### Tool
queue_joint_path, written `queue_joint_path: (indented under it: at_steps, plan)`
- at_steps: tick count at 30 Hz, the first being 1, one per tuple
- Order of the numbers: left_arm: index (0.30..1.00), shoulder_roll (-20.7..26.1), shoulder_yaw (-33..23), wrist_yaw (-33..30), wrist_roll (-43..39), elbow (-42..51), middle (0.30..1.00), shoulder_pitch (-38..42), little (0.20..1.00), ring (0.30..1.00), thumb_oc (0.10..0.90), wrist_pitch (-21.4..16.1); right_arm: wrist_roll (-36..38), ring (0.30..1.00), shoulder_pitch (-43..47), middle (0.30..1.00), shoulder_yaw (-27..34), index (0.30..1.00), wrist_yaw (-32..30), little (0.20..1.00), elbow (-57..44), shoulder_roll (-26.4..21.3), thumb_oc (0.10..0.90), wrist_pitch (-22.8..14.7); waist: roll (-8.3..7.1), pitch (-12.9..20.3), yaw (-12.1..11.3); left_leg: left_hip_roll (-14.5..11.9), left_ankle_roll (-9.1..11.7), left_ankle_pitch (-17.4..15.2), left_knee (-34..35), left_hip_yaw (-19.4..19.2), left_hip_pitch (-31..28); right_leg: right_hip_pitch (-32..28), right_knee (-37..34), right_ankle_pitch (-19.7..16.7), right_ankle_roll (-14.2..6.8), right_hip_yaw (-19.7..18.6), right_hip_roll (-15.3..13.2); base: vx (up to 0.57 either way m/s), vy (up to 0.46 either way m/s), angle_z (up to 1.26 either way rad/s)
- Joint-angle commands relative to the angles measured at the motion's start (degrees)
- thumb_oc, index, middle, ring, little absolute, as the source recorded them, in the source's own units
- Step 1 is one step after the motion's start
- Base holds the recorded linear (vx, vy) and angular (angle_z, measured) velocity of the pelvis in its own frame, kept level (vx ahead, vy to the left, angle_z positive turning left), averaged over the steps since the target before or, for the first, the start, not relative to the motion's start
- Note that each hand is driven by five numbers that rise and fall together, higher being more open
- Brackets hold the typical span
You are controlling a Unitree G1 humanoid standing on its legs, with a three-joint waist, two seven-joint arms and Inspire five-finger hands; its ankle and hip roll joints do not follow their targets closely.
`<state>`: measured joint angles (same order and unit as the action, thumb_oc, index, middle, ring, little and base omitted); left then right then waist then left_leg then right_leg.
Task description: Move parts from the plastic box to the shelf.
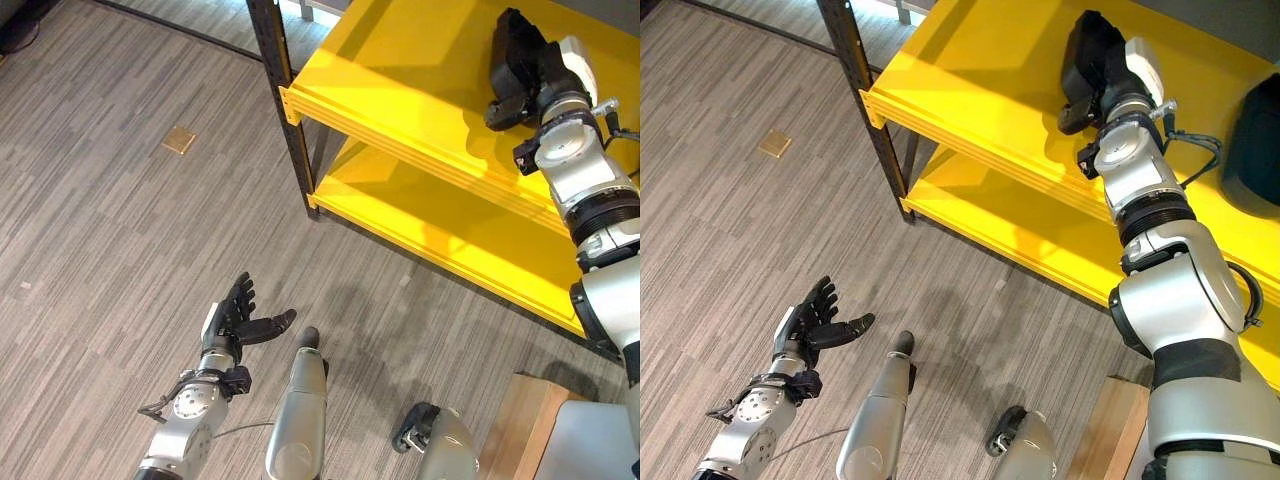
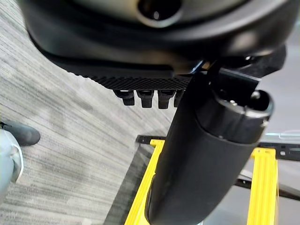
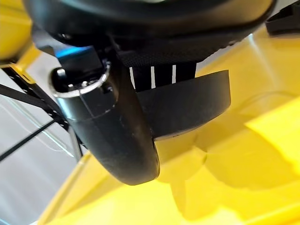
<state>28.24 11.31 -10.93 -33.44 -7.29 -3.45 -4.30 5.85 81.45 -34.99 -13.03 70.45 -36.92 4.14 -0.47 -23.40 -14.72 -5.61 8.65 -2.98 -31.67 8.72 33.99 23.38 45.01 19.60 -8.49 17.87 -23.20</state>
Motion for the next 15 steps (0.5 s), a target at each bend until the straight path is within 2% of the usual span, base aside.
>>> queue_joint_path:
  at_steps: [1, 15]
  plan:
    - [1.000, 2.8, 0.6, -0.4, 0.3, 4.5, 1.000, 0.5, 1.000, 1.000, 0.900, -6.1, 0.6, 1.000, 8.9, 1.000, -1.7, 1.000, -2.8, 1.000, -0.8, -3.3, 0.900, -3.3, 0.04, 5.3, -0.2, -0.7, -3.1, -10.7, -6.2, 4.1, -1.5, 0.2, -1.9, -3.2, 1.4, -1.9, 3.6, 0.00, 0.000, 0.00]
    - [1.000, 2.8, 0.3, -0.2, 0.1, 4.9, 1.000, 0.1, 1.000, 1.000, 0.900, -6.1, -0.2, 1.000, 9.0, 1.000, -2.4, 1.000, -1.6, 1.000, 2.9, -4.6, 0.900, -2.7, 0.73, 4.5, -0.5, -0.4, -2.9, -10.0, -6.1, 4.6, -0.8, 0.8, -1.3, -2.9, 1.8, -1.6, 3.5, 0.00, 0.002, 0.01]
